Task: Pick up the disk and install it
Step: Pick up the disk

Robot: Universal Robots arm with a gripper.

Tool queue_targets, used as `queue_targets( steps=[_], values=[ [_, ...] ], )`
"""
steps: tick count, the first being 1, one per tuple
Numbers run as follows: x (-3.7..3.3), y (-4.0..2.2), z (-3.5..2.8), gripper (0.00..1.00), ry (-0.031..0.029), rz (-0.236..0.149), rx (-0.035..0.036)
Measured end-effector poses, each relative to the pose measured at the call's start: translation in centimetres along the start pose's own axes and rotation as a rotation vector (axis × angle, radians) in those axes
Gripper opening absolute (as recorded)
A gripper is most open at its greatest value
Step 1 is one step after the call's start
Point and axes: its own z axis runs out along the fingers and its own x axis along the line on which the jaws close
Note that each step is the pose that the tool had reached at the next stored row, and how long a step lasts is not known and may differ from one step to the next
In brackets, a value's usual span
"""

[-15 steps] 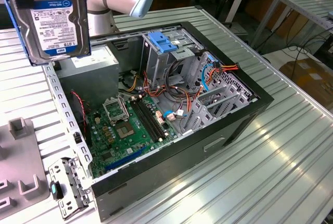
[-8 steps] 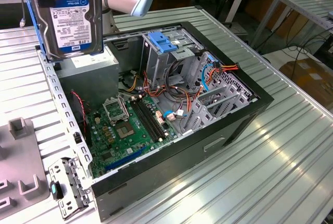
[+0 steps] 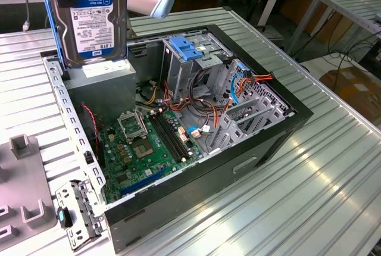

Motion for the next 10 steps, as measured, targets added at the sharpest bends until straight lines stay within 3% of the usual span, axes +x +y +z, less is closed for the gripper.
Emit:
queue_targets(
  steps=[10],
  values=[
    [0.69,-0.60,0.03,0.37,-0.0001,0.000,0.0001]
  ],
)
